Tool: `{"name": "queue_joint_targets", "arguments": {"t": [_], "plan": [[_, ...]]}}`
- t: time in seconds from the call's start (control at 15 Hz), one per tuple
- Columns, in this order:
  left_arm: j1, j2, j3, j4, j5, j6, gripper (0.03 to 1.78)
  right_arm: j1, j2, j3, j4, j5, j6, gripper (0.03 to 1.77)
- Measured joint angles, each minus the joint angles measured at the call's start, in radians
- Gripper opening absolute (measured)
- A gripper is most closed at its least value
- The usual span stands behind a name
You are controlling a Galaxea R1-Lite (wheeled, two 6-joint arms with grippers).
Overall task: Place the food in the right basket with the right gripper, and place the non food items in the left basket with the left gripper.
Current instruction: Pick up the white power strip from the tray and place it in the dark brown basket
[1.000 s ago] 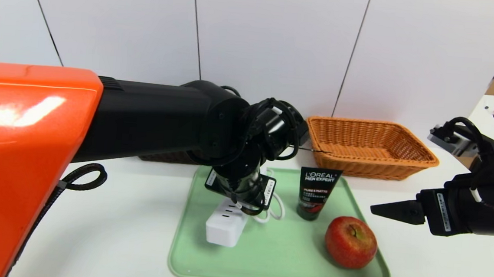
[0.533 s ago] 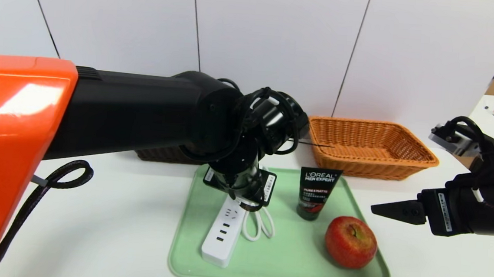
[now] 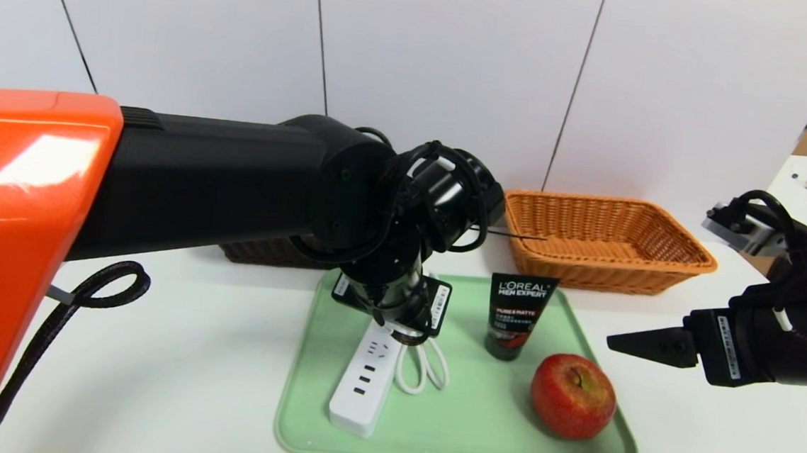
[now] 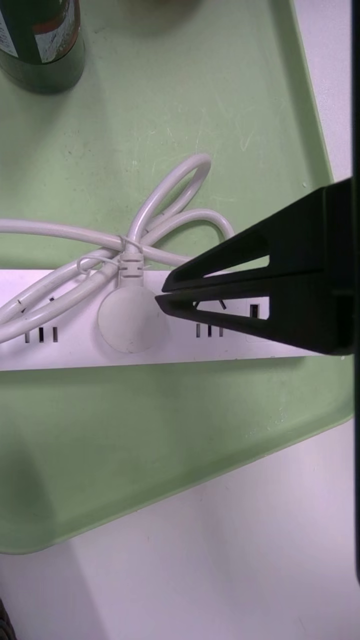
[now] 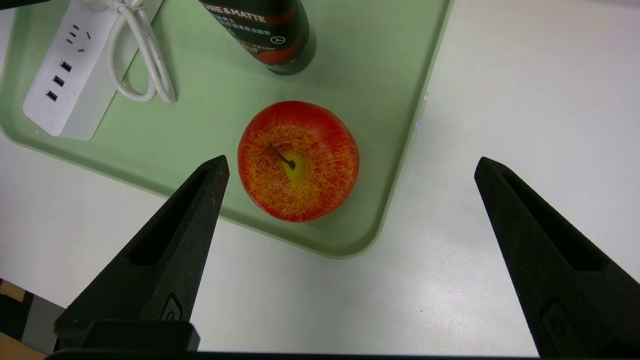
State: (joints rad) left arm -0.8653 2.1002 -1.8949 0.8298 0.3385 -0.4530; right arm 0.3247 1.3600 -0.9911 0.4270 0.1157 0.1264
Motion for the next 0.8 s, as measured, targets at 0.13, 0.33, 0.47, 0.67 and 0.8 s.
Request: {"name": "queue_joint_targets", "arguments": {"t": [0.13, 0.33, 0.47, 0.67, 0.8], "plan": [[0.0, -0.002, 0.001, 0.006, 0.0, 0.005, 0.27, 0.0, -0.001, 0.0, 0.0, 0.0, 0.0, 1.7], [0.0, -0.002, 0.0, 0.008, 0.002, 0.005, 0.72, 0.0, -0.003, -0.001, 0.0, 0.0, 0.0, 1.7], [0.0, -0.002, -0.004, 0.005, 0.001, 0.005, 0.95, 0.0, -0.003, -0.001, 0.0, 0.0, 0.001, 1.7], [0.0, -0.001, -0.027, -0.006, 0.013, 0.001, 1.19, 0.0, -0.003, 0.0, 0.0, 0.0, 0.0, 1.7], [0.0, 0.009, -0.034, -0.042, 0.021, 0.001, 1.31, 0.0, -0.003, 0.0, 0.0, 0.0, 0.0, 1.7]]}}
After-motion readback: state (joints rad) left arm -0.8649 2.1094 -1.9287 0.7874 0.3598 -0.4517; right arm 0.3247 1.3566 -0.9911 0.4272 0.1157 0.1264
